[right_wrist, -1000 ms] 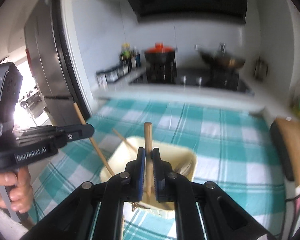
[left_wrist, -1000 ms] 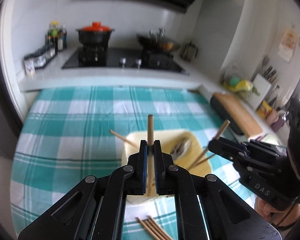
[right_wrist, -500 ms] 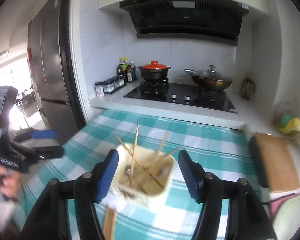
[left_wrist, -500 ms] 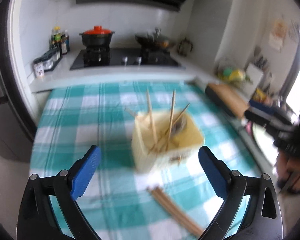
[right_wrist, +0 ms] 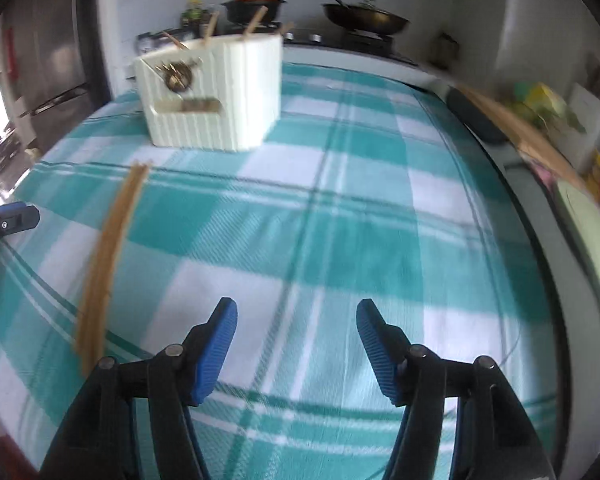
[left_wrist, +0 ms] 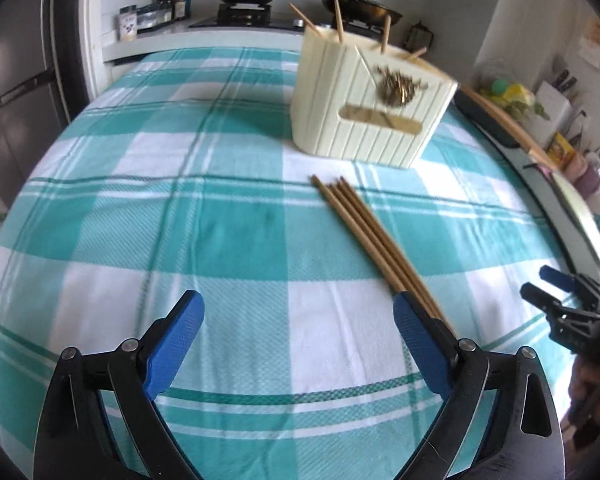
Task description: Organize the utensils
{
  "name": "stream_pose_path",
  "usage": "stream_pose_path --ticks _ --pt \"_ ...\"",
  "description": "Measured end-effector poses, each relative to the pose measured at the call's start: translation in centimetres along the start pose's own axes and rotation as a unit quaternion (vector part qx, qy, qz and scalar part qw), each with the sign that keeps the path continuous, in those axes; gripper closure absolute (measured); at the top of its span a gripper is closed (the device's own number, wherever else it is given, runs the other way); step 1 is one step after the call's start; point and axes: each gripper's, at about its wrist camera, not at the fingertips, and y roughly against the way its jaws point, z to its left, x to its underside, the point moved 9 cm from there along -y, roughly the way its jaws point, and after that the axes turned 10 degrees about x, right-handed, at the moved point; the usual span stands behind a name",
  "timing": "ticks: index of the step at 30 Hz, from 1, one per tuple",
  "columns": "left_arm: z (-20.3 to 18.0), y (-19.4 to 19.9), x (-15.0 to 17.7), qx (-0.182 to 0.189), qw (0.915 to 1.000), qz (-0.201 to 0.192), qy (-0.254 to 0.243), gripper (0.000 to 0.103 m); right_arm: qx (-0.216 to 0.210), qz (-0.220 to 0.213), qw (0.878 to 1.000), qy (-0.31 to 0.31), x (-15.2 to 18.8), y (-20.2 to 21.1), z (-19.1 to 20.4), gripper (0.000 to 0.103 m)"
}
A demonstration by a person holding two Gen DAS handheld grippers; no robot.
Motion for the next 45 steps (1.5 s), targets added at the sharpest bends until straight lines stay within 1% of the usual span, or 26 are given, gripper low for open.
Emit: stream_pose_path --ticks 2,4,7,9,10,12,16,18,27,29,31,33,36,41,45 --pt "-0.1 -0.9 0.0 -0.01 0.9999 0.005 -0.01 0.008 0.004 -0.006 1.0 -0.015 0.2 0.0 -0.1 0.04" --pt "0.0 -1.6 0.2 -0.031 0.9993 0.009 -0.019 0.008 0.004 -0.009 0.999 -0.031 0.4 -0.3 -0.1 0.04" --pt "0.5 -2.1 0.9 -0.032 0.9994 0.013 -0.007 0.007 0.006 0.001 0.999 -0.054 0.7 -1.2 -0.2 0.04" --pt "1.1 -2.4 1.5 -0.032 0.9993 0.017 0.004 0.007 0.009 0.013 0.998 -0.056 1.1 -1.8 -0.1 0.04" --pt "1.3 -2.5 1.7 -0.038 0.9992 0.014 0.003 0.006 0.01 0.01 0.998 -0.057 1.0 -1.7 -0.1 0.04" --pt "1.2 -2.6 1.9 -0.053 0.9984 0.012 -0.014 0.006 0.013 0.013 0.998 -0.057 1.1 -1.8 -0.1 0.04" --pt "0.8 -3.0 2.1 -0.068 0.997 0.022 -0.03 0.003 0.024 0.013 0.998 -0.049 1.1 -1.9 0.1 0.039" --pt "0.8 -3.1 2.1 -0.065 0.9972 0.023 -0.029 0.001 0.02 0.014 0.998 -0.052 1.1 -1.9 0.0 0.039" --pt "0.9 -3.1 2.1 -0.068 0.9969 0.026 -0.031 0.001 0.019 0.014 0.998 -0.054 1.2 -1.9 0.0 0.039" --pt "1.0 -3.0 2.0 -0.068 0.9973 0.022 -0.021 0.001 0.019 0.014 0.998 -0.053 1.2 -1.9 0.0 0.039" --pt "0.9 -2.6 1.6 -0.055 0.9984 0.009 0.005 0.001 0.018 0.014 0.998 -0.054 1.2 -1.9 -0.1 0.039" --pt "0.4 -2.3 1.1 -0.026 0.9989 -0.007 0.038 0.001 0.019 0.014 0.998 -0.053 1.2 -1.9 -0.1 0.039" --pt "-0.8 -2.9 0.4 -0.016 0.9991 -0.003 0.04 0.001 0.018 0.014 0.998 -0.053 1.2 -1.9 -0.1 0.039" --pt "-1.9 -4.5 0.4 -0.032 0.9985 0.01 0.043 0.001 0.018 0.014 0.998 -0.053 1.2 -1.9 -0.1 0.039" --pt "-2.0 -5.0 0.6 -0.063 0.9978 0.014 0.019 0.001 0.018 0.014 0.998 -0.053 1.2 -1.9 -0.1 0.039"
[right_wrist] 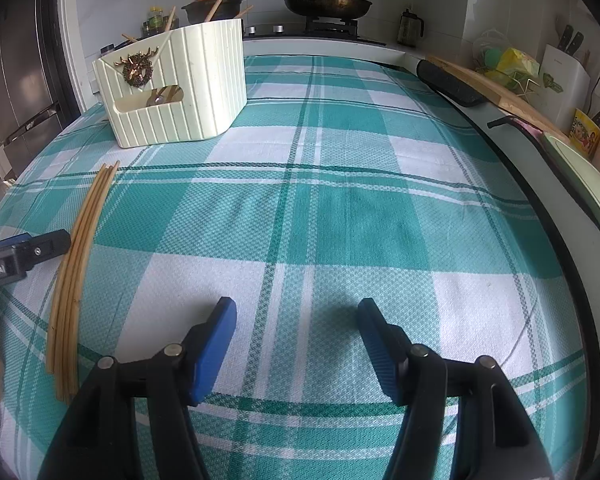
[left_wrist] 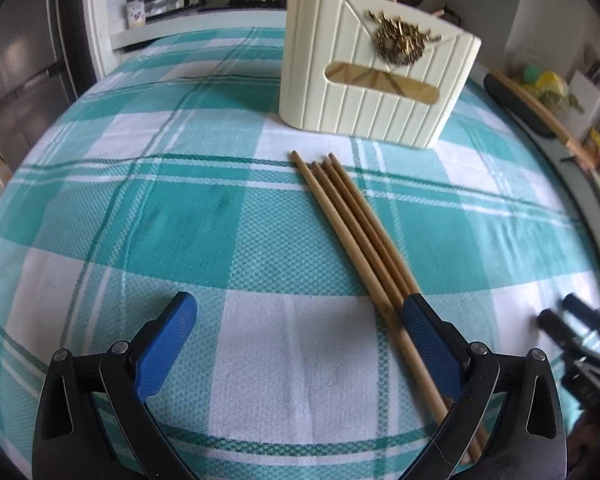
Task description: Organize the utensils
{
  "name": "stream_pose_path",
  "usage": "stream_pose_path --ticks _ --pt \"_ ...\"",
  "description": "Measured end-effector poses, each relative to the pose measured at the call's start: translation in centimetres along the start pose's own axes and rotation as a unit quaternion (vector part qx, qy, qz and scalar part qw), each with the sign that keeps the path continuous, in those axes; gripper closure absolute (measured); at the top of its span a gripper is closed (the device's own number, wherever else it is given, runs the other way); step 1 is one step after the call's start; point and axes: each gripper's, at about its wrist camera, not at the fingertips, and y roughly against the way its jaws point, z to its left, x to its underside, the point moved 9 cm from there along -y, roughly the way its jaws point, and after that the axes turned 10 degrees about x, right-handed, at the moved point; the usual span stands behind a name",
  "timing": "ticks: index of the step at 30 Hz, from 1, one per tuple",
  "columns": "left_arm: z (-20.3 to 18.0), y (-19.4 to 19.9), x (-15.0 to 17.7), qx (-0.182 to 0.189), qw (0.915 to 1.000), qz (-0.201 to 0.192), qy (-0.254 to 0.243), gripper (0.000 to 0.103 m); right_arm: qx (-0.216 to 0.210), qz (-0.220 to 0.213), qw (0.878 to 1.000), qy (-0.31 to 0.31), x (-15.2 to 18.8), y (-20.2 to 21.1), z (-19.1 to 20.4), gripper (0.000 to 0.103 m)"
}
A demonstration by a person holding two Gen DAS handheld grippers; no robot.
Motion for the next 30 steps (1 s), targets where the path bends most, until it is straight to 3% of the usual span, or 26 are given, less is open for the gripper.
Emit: stream_pose_path --ticks 5,13,16,20,23,24,26,30 --pt "0.5 -0.1 0.2 -0.018 0.9998 0.007 -0.009 0.001 0.0 0.0 1.0 0.0 0.0 0.0 0.0 0.039" --pt "0.9 0.3 0.5 -0.007 0.9999 0.01 -0.012 0.003 -0.001 -0.001 1.0 -0.001 0.0 0.0 0.0 0.039" --pt "1.1 0.9 0.5 -0.009 0.9996 0.006 -0.027 0.021 -0.014 -0.009 1.0 0.004 -0.2 0.6 0.7 0.039" --pt "1.9 1.4 0.4 -0.014 0.999 0.002 -0.043 0.054 -0.102 -0.017 0.994 0.028 -0.8 2.5 4.8 0.04" --pt "2.5 1.7 0.4 -0.014 0.9988 0.0 -0.048 0.073 -0.157 -0.016 0.984 0.078 -1.2 3.5 9.2 0.061" --pt "2.6 1.7 0.4 -0.013 0.9987 0.001 -0.049 0.077 -0.169 -0.01 0.981 0.09 -1.3 3.5 10.3 0.068" --pt "3.0 1.9 0.5 -0.009 0.9989 0.002 -0.047 0.08 -0.184 0.001 0.977 0.106 -1.6 3.0 12.4 0.073" --pt "3.4 2.2 0.7 -0.011 0.9987 -0.001 -0.049 0.081 -0.197 0.021 0.973 0.115 -2.1 2.1 14.2 0.088"
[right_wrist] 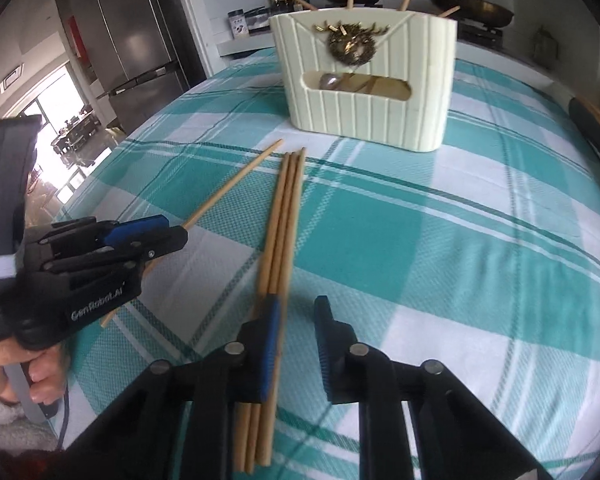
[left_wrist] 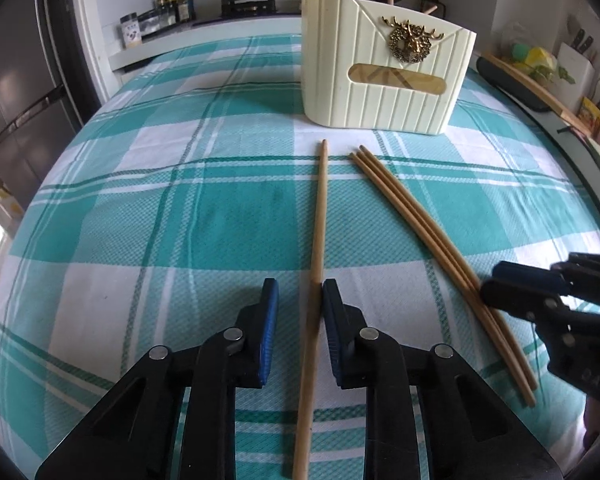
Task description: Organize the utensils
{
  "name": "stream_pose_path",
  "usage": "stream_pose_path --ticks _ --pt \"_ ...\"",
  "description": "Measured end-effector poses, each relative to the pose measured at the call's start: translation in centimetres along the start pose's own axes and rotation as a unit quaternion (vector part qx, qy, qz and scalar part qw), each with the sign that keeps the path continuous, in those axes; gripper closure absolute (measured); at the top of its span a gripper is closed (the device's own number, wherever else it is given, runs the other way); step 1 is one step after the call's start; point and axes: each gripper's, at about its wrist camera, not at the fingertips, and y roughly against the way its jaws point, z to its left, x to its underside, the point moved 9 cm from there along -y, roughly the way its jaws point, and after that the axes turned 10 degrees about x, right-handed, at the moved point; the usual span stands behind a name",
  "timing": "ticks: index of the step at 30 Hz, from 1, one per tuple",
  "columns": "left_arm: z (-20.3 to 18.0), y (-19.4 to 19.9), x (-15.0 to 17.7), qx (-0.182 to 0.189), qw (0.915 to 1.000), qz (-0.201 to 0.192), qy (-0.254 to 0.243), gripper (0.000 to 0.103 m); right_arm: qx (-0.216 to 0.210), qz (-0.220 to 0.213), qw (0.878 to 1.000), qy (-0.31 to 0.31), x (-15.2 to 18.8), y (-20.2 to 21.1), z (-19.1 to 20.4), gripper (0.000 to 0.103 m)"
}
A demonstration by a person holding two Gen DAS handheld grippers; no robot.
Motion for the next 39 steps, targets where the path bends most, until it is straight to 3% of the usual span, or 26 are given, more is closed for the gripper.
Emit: stream_pose_path --ticks 5,7,10,12,14,20,25,26,27,29,30,32,36,39 --pt "-0.1 0.0 0.0 -0.006 0.9999 -0.005 -0.007 0.081 0.019 0.024 0.999 0.018 -0.2 -0.5 0.5 0.089" --pt "-0.2 -0.1 0.0 -0.011 0.9999 -0.006 -0.012 0.081 0.041 0.035 0.998 0.012 -0.3 -0.9 -0.1 0.097" --pt "-0.1 0.0 0.0 -0.011 0.9999 -0.008 -0.011 0.082 0.057 0.033 0.998 0.009 -0.3 -1.0 -0.1 0.097" --pt "0.3 0.2 0.0 -0.016 0.9998 -0.009 -0.004 0.095 0.078 0.026 0.996 0.019 -0.1 -0.9 0.1 0.097" --pt "0.8 0.4 0.2 -0.016 0.9998 -0.009 0.006 0.095 0.1 0.021 0.995 0.021 0.2 -0.6 -0.4 0.097" --pt "2.3 1.7 1.6 -0.008 0.9994 -0.002 0.034 0.097 0.162 0.013 0.986 -0.022 2.7 1.5 -5.3 0.097" --pt "2.3 2.9 3.0 0.007 0.9995 0.012 0.026 0.095 0.193 0.012 0.98 -0.044 5.2 3.4 -8.8 0.096" --pt "2.3 2.9 3.0 0.01 0.9995 0.014 0.026 0.085 0.19 0.009 0.981 -0.045 5.6 3.8 -9.2 0.095" --pt "2.2 2.9 3.1 0.014 0.9994 0.015 0.026 0.063 0.184 0.005 0.982 -0.048 5.9 4.1 -9.4 0.091" --pt "2.4 2.9 2.9 0.008 0.9995 0.011 0.028 0.035 0.176 0.0 0.983 -0.05 6.2 4.3 -9.5 0.058" --pt "2.6 2.9 2.8 0.001 0.9995 0.008 0.03 0.031 0.173 -0.005 0.983 -0.053 6.3 4.5 -9.6 0.039" --pt "2.6 2.5 2.9 0.001 0.9994 0.017 0.028 0.03 0.17 -0.01 0.984 -0.053 6.4 4.4 -9.6 0.038" --pt "2.7 1.9 2.8 -0.018 0.9996 0.017 0.013 0.018 0.157 -0.006 0.986 -0.056 6.5 4.0 -9.6 0.038" --pt "3.2 1.8 2.7 -0.022 0.9995 0.011 0.021 0.01 0.152 -0.011 0.987 -0.056 6.3 3.7 -9.8 0.033"
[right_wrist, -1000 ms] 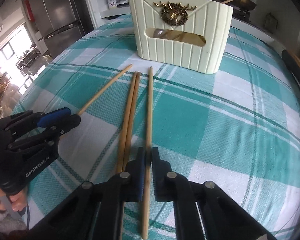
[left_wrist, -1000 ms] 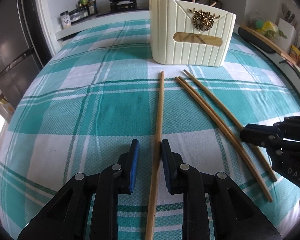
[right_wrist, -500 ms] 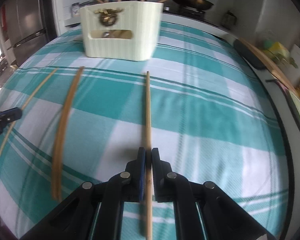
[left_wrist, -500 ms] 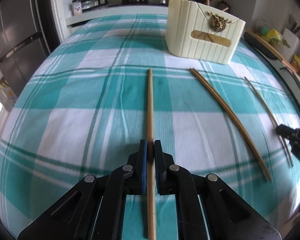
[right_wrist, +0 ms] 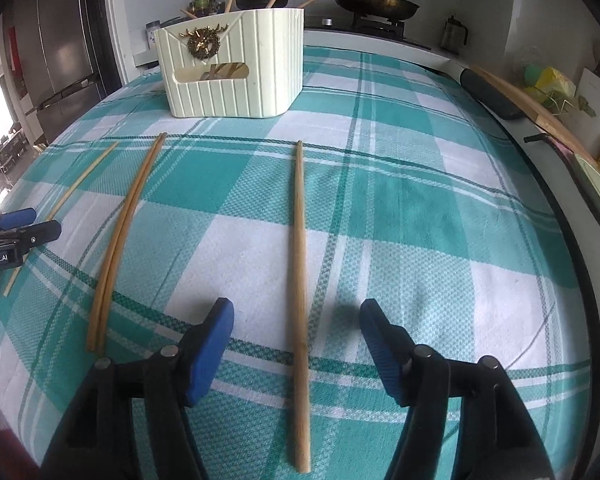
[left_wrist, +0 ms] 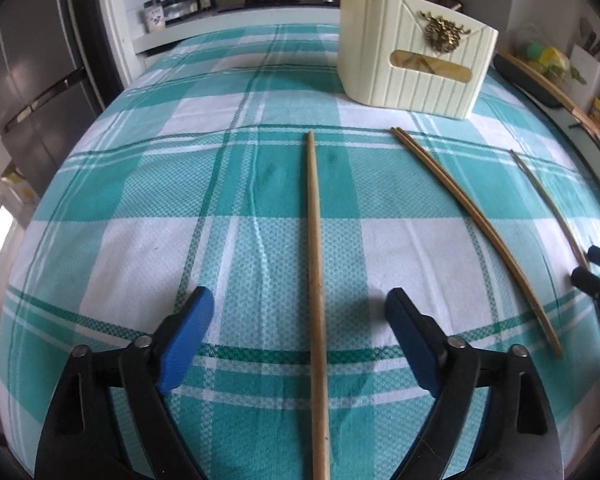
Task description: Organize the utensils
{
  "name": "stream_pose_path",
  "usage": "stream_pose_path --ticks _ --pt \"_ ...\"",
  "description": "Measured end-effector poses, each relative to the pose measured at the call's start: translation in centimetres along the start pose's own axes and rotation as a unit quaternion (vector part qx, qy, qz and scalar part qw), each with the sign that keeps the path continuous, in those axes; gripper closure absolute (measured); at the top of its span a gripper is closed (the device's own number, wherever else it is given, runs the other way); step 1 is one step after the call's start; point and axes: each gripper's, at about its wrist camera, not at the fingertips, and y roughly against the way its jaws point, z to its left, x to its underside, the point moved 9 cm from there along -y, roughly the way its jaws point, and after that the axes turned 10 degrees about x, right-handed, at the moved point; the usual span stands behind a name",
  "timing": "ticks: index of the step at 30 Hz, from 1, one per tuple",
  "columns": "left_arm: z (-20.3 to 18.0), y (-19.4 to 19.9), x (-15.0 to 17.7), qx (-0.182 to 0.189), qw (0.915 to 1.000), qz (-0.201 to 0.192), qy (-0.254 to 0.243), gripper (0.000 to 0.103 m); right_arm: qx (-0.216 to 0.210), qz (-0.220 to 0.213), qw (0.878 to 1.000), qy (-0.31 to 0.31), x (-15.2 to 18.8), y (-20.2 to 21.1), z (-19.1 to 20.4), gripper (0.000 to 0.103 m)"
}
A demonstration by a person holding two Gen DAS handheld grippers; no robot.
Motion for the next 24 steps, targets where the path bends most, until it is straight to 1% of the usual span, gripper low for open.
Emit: stream_pose_path --ticks 1,5,10,12,15,17,20,21,24 --pt "0.2 -0.1 0.0 -0.003 1.0 -0.001 0.003 0.009 0.0 -0.004 1.0 -0.003 -0.1 -0.1 -0.1 0.031" --pt "0.7 0.0 0.1 -0.014 0.9998 0.005 0.011 0.005 0.0 -0.008 1.0 -0.007 -0.1 -0.2 -0.2 0.03" --pt "0.9 0.6 -0.1 -0.049 0.9987 0.009 -0.009 0.005 -0.001 -0.008 1.0 -0.007 -0.1 -0.2 -0.2 0.03" --pt "0.7 0.7 -0.2 -0.041 0.999 0.007 -0.018 0.005 -0.001 -0.008 1.0 -0.007 -0.2 -0.3 -0.2 0.03" --pt "0.6 0.6 0.1 -0.033 0.9993 0.012 -0.015 0.005 -0.001 -0.008 1.0 -0.007 -0.1 -0.2 -0.2 0.03" --pt "0.7 0.5 0.2 -0.036 0.9991 0.02 -0.014 0.005 -0.002 -0.008 1.0 -0.007 -0.1 -0.3 -0.2 0.03" --pt "0.8 0.8 0.5 -0.041 0.9986 0.024 -0.025 0.005 -0.001 -0.008 1.0 -0.007 -0.1 -0.3 -0.2 0.03" --pt "0.9 0.8 0.6 -0.042 0.9984 0.026 -0.027 0.004 -0.002 -0.008 1.0 -0.007 -0.1 -0.3 -0.2 0.03" --pt "1.4 0.9 0.9 -0.037 0.9988 0.025 -0.018 0.002 -0.002 -0.008 1.0 -0.007 -0.1 -0.3 -0.2 0.03"
